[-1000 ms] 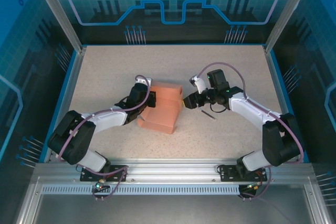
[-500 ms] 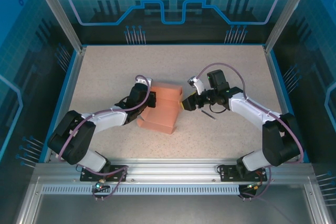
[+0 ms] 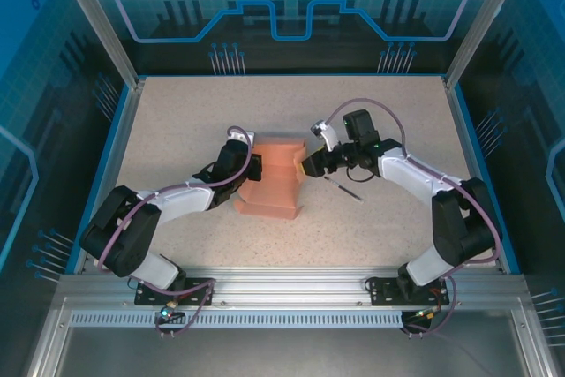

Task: Fold the paper box

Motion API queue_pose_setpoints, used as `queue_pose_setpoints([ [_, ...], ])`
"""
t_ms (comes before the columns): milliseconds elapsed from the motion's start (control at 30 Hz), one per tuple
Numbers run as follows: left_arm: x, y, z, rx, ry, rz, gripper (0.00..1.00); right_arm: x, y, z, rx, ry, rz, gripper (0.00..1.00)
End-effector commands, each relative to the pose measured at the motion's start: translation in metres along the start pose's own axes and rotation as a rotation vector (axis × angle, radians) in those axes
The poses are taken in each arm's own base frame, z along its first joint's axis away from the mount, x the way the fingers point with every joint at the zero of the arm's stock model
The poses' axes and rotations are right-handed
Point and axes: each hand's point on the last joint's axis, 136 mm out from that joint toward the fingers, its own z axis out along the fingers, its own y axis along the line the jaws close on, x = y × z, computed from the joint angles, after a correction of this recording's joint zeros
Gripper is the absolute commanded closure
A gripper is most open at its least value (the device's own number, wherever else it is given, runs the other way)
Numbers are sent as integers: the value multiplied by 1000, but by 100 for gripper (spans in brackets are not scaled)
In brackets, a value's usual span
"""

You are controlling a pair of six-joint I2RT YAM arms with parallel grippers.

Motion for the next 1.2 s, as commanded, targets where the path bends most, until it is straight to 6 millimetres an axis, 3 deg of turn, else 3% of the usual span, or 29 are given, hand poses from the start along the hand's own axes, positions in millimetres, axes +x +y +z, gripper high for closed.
queue_pose_setpoints([
  [0,-13,-16,-2,61,-19,13,99,-24,0,6,26,-46,-40,40],
  [300,-14,-18,-3,68,-18,18,98,-27,-22,14,148,-37,-10,46],
  [667,-16,-19,-5,74,-19,14,99,-27,-29,28,234,-8,-74,46],
  [933,-15,-18,-5,68,-15,12,99,-34,-39,18,322,-22,-64,48],
  [1167,-16,-16,-4,53,-9,10,99,-18,-42,14,359,16,-58,49],
])
